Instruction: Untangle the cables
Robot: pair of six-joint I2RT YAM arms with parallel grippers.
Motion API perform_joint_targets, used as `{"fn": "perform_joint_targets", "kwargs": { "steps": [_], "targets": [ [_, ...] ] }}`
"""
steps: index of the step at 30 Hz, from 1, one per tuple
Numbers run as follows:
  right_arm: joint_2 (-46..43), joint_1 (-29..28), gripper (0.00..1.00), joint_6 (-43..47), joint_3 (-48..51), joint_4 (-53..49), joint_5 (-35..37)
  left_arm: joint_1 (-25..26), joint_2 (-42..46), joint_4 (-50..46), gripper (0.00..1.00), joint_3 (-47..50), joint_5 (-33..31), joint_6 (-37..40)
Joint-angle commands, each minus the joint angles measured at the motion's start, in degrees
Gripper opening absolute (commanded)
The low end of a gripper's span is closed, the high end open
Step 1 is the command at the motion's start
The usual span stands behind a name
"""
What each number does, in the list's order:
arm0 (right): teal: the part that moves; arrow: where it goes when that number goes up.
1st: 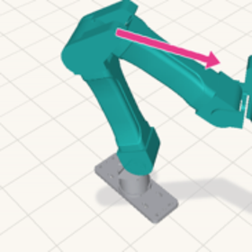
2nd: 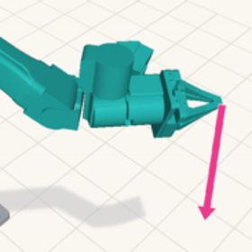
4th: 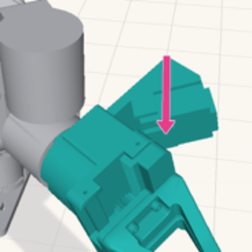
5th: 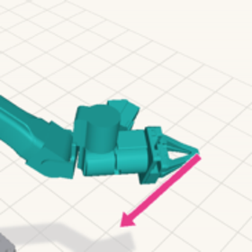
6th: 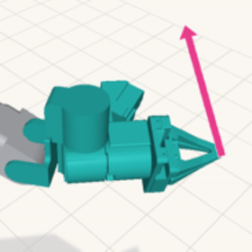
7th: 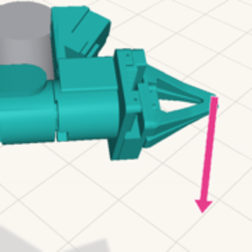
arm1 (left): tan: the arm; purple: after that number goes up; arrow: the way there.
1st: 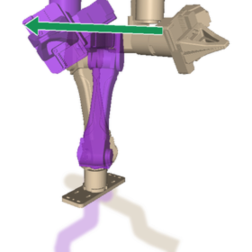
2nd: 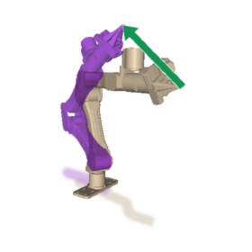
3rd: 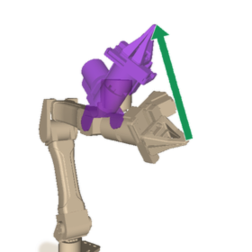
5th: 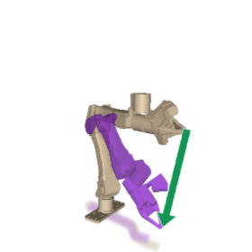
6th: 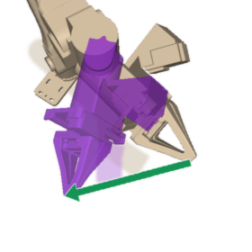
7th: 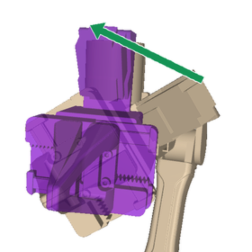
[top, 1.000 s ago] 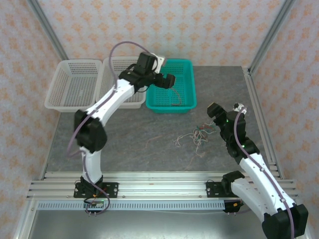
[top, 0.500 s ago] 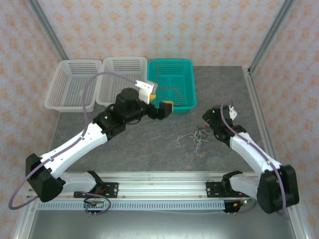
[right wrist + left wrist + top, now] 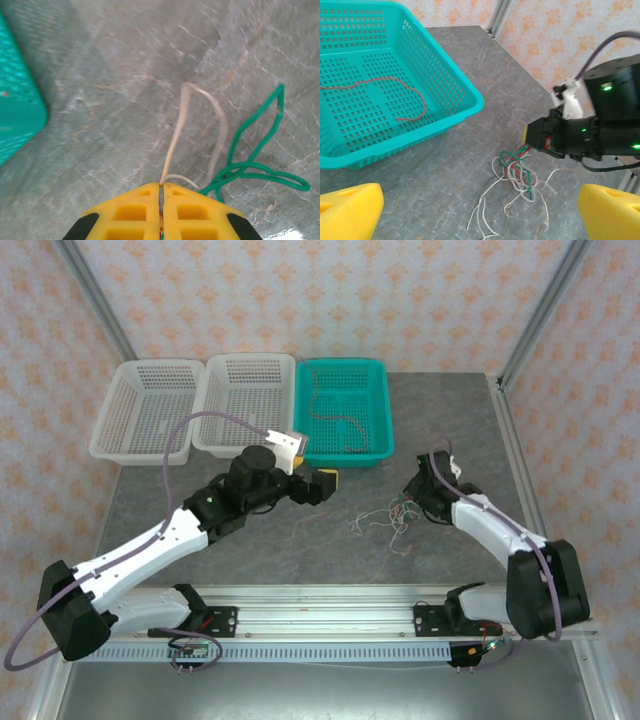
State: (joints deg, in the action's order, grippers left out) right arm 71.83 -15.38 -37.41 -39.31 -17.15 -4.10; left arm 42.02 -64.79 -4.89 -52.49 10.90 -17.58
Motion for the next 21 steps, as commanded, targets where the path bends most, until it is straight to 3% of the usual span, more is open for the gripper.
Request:
{"fn": "perform_joint_targets", "kwargs": {
  "steps": [1,5,9,13,21],
  "targets": [
    [-6.22,-0.28,0.0,10.48,-4.21,0.11,-4.94,0.34,2.14,-0.57,1.0,0.99,-5.12,-0.39],
    [-5.7,-4.52,0.0,20.34,-11.36,-2.86,-16.26,0.38,3.99,-1.41,1.0,1.83,-8.14,-0.26],
    [1.99,-15.64,0.0,31.02,-22.34,-12.38,-23.72,0.33,7.26,-2.84,1.0,3.61,-11.9,-0.16],
    [11.32,-24.02,0.0,35.77,-30.21,-16.33,-27.31,0.32,11.51,-5.05,1.0,5.85,-14.73,0.02],
    [27.53,-30.92,0.06,37.99,-35.13,-9.2,-25.75,0.34,19.51,-10.08,0.96,10.24,-20.97,0.1]
  ]
}}
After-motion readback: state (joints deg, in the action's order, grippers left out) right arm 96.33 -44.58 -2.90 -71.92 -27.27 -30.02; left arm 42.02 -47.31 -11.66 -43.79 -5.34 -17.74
